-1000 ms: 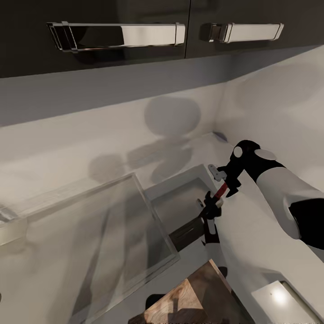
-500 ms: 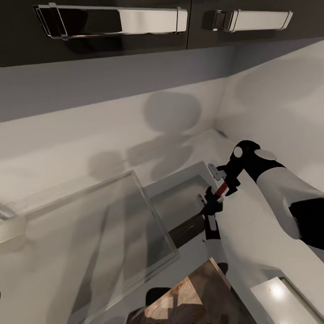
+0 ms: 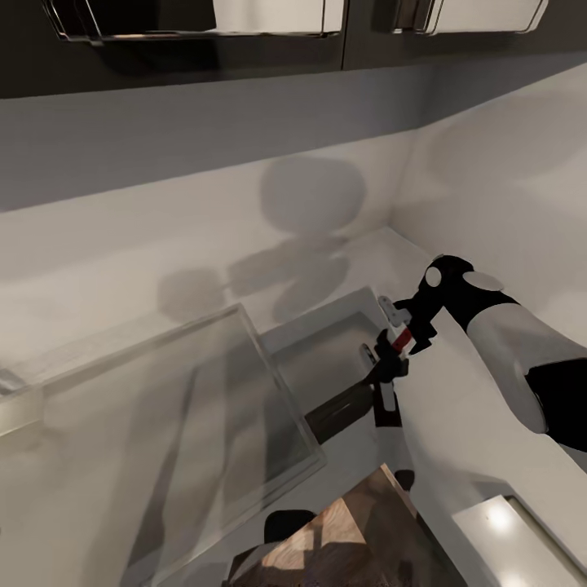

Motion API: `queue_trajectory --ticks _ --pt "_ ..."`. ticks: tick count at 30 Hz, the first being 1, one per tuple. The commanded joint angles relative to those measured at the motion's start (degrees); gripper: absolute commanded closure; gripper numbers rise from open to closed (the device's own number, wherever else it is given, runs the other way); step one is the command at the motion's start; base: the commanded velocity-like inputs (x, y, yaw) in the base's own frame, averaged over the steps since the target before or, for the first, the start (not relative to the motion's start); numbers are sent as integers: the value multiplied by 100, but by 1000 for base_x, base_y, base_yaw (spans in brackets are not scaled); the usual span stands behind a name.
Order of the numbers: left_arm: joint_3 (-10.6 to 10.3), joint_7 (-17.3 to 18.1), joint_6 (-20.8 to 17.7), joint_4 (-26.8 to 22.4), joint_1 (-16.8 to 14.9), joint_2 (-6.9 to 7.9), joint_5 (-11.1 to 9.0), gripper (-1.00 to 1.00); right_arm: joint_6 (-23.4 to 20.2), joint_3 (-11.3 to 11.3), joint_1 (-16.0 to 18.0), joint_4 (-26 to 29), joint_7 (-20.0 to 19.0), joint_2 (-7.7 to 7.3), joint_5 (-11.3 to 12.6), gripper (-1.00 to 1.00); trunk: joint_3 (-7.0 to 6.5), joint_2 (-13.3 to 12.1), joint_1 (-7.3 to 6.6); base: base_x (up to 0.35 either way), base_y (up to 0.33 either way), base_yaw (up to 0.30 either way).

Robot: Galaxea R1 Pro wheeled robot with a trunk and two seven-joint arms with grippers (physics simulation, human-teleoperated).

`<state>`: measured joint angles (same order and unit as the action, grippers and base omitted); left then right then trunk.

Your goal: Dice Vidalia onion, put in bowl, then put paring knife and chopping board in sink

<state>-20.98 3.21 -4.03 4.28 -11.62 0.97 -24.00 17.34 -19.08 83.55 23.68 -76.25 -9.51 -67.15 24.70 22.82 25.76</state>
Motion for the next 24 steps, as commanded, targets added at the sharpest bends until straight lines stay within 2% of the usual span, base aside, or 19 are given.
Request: queue_trajectory --ticks 1,17,24 --pt "-47 31 -10 12 -7 -1 -61 -100 31 -16 3 6 -5 2 -10 -100 17 10 2 0 0 0" --pt "-47 31 -10 12 -7 -1 -61 -100 33 -26 3 5 5 15 -41 -100 52 10 2 0 0 0" --pt "-12 45 7 -39 2 41 -61 -100 226 -49 3 -74 70 243 -44 -100 52 10 2 0 0 0"
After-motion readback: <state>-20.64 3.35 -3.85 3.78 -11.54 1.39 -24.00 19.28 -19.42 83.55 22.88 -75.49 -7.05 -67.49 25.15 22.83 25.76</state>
